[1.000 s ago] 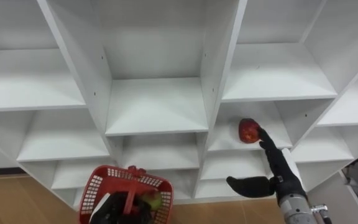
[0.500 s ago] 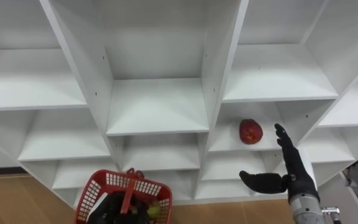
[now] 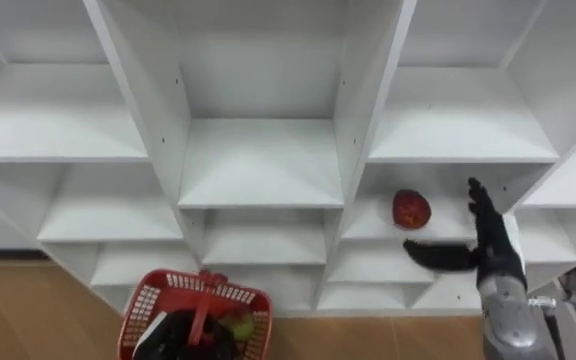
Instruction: Collect fruits from the closet
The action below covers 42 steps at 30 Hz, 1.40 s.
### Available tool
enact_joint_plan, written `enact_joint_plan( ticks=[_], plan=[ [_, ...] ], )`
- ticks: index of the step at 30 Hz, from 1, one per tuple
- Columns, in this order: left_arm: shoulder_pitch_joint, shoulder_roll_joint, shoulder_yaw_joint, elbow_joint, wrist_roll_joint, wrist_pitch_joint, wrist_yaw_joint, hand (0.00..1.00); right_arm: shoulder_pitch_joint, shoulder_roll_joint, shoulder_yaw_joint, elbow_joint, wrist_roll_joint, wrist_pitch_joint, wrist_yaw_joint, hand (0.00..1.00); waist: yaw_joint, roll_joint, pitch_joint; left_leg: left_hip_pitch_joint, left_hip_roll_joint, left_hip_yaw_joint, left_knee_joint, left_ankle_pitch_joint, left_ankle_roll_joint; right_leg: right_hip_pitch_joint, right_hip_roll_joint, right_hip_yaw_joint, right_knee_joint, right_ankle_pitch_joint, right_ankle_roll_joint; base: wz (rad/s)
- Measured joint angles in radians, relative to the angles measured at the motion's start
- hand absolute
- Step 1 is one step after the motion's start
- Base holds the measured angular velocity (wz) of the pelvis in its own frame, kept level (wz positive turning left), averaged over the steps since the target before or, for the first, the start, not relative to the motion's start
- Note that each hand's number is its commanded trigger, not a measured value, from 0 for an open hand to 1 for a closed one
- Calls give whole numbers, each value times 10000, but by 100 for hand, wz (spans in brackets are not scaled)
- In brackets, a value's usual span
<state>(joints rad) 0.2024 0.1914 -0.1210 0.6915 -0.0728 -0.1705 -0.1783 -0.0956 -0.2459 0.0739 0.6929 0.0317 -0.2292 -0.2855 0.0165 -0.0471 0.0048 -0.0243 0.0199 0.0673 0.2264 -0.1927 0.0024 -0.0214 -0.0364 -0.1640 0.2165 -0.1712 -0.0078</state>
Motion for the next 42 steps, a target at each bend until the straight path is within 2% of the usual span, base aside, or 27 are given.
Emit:
enact_joint_plan(
  ticks=[4, 5, 6, 7, 8, 11, 16, 19, 24, 32, 36, 42],
  plan=[
    [-271, 70, 13, 187, -7, 24, 11, 100, -559, -341, -7, 607, -161, -26, -224, 0, 187, -21, 42, -786, 15, -37, 372, 9, 8, -700, -114, -71, 396, -25, -35, 4],
    [-350, 99, -16, 281, -7, 137, 23, 100, -771, -387, -7, 1016, -136, -19, -236, 0, 195, -2, 90, -924, 24, -46, 495, 8, 8, -796, -138, -139, 468, -26, -37, 9],
    [-384, 105, -22, 329, -8, 170, 34, 100, -894, -391, -4, 1219, -100, -14, -254, 0, 195, 10, 101, -978, 24, -46, 499, 8, 8, -877, -149, -155, 529, -29, -42, 4],
    [-506, 109, -24, 404, -7, 193, 67, 100, -1155, -394, -3, 1478, -58, 15, -291, 0, 226, 17, 191, -1157, 28, -45, 564, 13, 16, -1117, -181, -161, 709, -44, -61, 0],
    [-654, 116, -35, 465, -7, 199, 84, 100, -1416, -395, -1, 1667, -47, 23, -304, 0, 226, 28, 239, -1455, 39, -36, 718, 18, 23, -1413, -211, -163, 849, -65, -83, 0],
    [-1165, 116, -204, 843, -5, 237, 81, 100, -1789, -396, 17, 1975, 3, 23, -323, 0, 345, 20, 298, -2018, 25, -19, 1022, 32, 45, -2056, -307, -150, 1320, -140, -115, 0],
    [-1515, 123, -337, 939, -8, 339, -10, 100, -2012, -413, 17, 2124, 30, 26, -373, 0, 697, -8, 328, -2583, -25, 72, 1320, 39, 64, -2843, -435, 2, 1906, -295, -141, -5],
    [-1615, 109, -415, 936, -7, 348, -10, 100, -2428, -431, 16, 2590, 35, 38, -460, 0, 754, -13, 335, -3077, -21, 48, 1558, 55, 75, -3336, -480, -5, 2197, -321, -183, 4],
    [-1588, 106, -509, 936, -38, 366, -14, 100, -2621, -619, 17, 2862, -271, 46, -725, 0, 822, -11, 341, -3443, -38, -30, 1692, 97, 76, -3669, -509, -24, 2339, -334, -203, 6],
    [-1673, 69, -875, 826, -36, 398, -12, 100, -2893, -626, 16, 2744, -895, 120, -1312, 0, 932, -38, 356, -4401, -61, -52, 2130, 95, 82, -4594, -592, -26, 2757, -359, -232, 0],
    [-1670, 58, -876, 826, -21, 426, -13, 100, -2948, -626, -9, 2706, -1275, 134, -1554, 0, 941, -120, 404, -4586, -129, -50, 2301, 69, 120, -4840, -680, 18, 3049, -447, -225, 0],
    [-1671, 9, -903, 632, -33, 608, -3, 100, -2986, -618, -15, 1770, -1949, 289, -1975, 0, 936, -195, 448, -4893, -97, 79, 2818, -128, 164, -5231, -685, 232, 3571, -560, -213, -7]
  ],
)
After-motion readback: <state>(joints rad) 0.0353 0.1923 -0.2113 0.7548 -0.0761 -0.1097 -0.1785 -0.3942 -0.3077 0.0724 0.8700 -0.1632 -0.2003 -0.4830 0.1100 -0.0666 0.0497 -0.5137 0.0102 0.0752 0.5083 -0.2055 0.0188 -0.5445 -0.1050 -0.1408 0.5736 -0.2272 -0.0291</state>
